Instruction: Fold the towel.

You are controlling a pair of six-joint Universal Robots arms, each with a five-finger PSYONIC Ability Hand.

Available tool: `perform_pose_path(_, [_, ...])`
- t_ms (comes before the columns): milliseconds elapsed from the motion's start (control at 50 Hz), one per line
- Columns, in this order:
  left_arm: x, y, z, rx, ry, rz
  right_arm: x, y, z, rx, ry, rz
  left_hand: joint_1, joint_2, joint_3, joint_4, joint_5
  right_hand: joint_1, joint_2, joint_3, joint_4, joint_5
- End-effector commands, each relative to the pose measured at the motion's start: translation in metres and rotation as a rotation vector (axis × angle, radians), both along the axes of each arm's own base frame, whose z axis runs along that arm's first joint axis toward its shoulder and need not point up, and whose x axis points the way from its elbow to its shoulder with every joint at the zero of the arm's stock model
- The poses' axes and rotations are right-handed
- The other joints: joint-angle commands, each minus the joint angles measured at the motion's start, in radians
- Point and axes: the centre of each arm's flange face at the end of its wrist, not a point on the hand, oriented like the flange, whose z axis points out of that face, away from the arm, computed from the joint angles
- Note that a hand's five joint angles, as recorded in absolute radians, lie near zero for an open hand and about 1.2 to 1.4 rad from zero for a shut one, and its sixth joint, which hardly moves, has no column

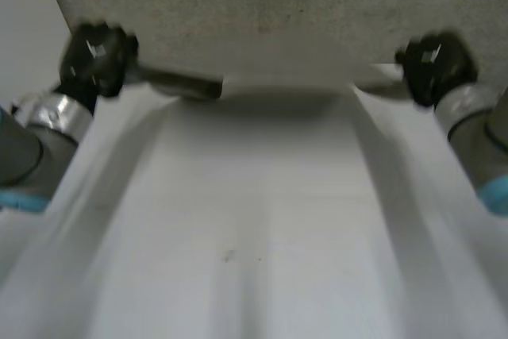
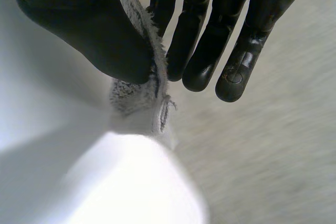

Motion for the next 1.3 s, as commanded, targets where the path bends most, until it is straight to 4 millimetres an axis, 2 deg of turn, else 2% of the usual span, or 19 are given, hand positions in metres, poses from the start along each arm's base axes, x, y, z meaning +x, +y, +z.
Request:
perform_pose_path(20, [0.004,0.049,-0.075,0.214,-0.214,-0.057,-0.007,0.042,-0.081,0.302,0.121,0.070,0.197,0.178,0.180,0.179,0.180,0.430,0.217,0.207,0.202,0.217])
perform_pose_path(140, [0.008,0.076,-0.097,0.347,-0.362,-0.080,-0.012,0.058,-0.092,0.351,0.161,0.083,0.197,0.178,0.180,0.179,0.180,0.430,0.217,0.207,0.202,0.217])
perform_pose_path(260, [0.015,0.076,-0.098,0.370,-0.433,-0.073,-0.027,0.051,-0.082,0.328,0.141,0.030,0.186,0.167,0.168,0.168,0.168,0.430,0.217,0.207,0.202,0.217])
perform_pose_path(300, [0.020,0.069,-0.096,0.361,-0.439,-0.051,-0.032,0.048,-0.074,0.308,0.130,0.015,-0.077,-0.096,-0.095,-0.095,-0.095,0.430,0.217,0.207,0.202,0.217])
perform_pose_path(500, [0.021,0.058,-0.108,0.387,-0.437,-0.040,-0.046,0.039,-0.073,0.308,0.119,-0.034,-0.466,-0.485,-0.483,-0.484,-0.483,0.430,0.217,0.207,0.202,0.217])
perform_pose_path(620, [0.022,0.060,-0.124,0.436,-0.444,-0.049,-0.050,0.036,-0.074,0.308,0.118,-0.049,-0.460,-0.479,-0.477,-0.478,-0.477,0.430,0.217,0.207,0.202,0.217])
perform_pose_path(740, [0.024,0.059,-0.126,0.442,-0.446,-0.041,-0.051,0.035,-0.073,0.304,0.118,-0.051,-0.443,-0.461,-0.460,-0.460,-0.460,0.430,0.217,0.207,0.202,0.217])
perform_pose_path(760, [0.024,0.060,-0.126,0.446,-0.448,-0.041,-0.051,0.034,-0.073,0.304,0.117,-0.052,-0.405,-0.424,-0.422,-0.423,-0.422,0.430,0.217,0.207,0.202,0.217])
perform_pose_path(780, [0.024,0.062,-0.127,0.455,-0.449,-0.038,-0.051,0.035,-0.074,0.308,0.118,-0.052,-0.236,-0.255,-0.253,-0.254,-0.253,0.430,0.217,0.207,0.202,0.217])
perform_pose_path(800, [0.024,0.062,-0.127,0.455,-0.449,-0.038,-0.051,0.035,-0.074,0.308,0.118,-0.052,-0.234,-0.253,-0.251,-0.252,-0.251,0.430,0.217,0.207,0.202,0.217])
perform_pose_path(820, [0.026,0.062,-0.125,0.455,-0.452,-0.026,-0.051,0.036,-0.075,0.313,0.119,-0.049,0.106,0.087,0.089,0.088,0.089,0.430,0.217,0.207,0.202,0.217])
perform_pose_path(860, [0.026,0.063,-0.122,0.451,-0.453,-0.014,-0.050,0.037,-0.075,0.313,0.121,-0.047,0.196,0.177,0.179,0.178,0.179,0.430,0.217,0.207,0.202,0.217])
perform_pose_path(900, [0.027,0.063,-0.115,0.435,-0.455,-0.001,-0.050,0.037,-0.075,0.314,0.124,-0.051,0.197,0.178,0.180,0.179,0.180,0.430,0.217,0.207,0.202,0.217])
perform_pose_path(1020, [0.035,0.091,-0.084,0.473,-0.473,0.039,-0.052,0.049,-0.074,0.387,0.167,-0.035,0.197,0.178,0.180,0.179,0.180,0.430,0.217,0.207,0.202,0.217])
perform_pose_path(1120, [0.054,0.115,-0.057,0.593,-0.482,0.102,-0.060,0.074,-0.062,0.531,0.261,0.023,0.197,0.178,0.180,0.179,0.180,0.430,0.217,0.207,0.202,0.217])
perform_pose_path(1160, [0.062,0.136,-0.041,0.669,-0.524,0.101,-0.072,0.092,-0.058,0.647,0.350,0.066,0.197,0.178,0.180,0.179,0.180,0.430,0.217,0.207,0.202,0.217])
perform_pose_path(1180, [0.062,0.136,-0.041,0.669,-0.524,0.101,-0.073,0.093,-0.058,0.647,0.350,0.066,0.197,0.178,0.180,0.179,0.180,0.430,0.217,0.207,0.202,0.217])
perform_pose_path(1260, [0.062,0.164,-0.026,0.732,-0.599,0.052,-0.084,0.112,-0.042,0.738,0.437,0.125,0.197,0.178,0.180,0.179,0.180,0.430,0.217,0.207,0.202,0.217])
perform_pose_path(1300, [0.062,0.164,-0.023,0.716,-0.608,0.048,-0.086,0.112,-0.038,0.722,0.441,0.132,0.197,0.178,0.180,0.179,0.180,0.430,0.217,0.207,0.202,0.217])
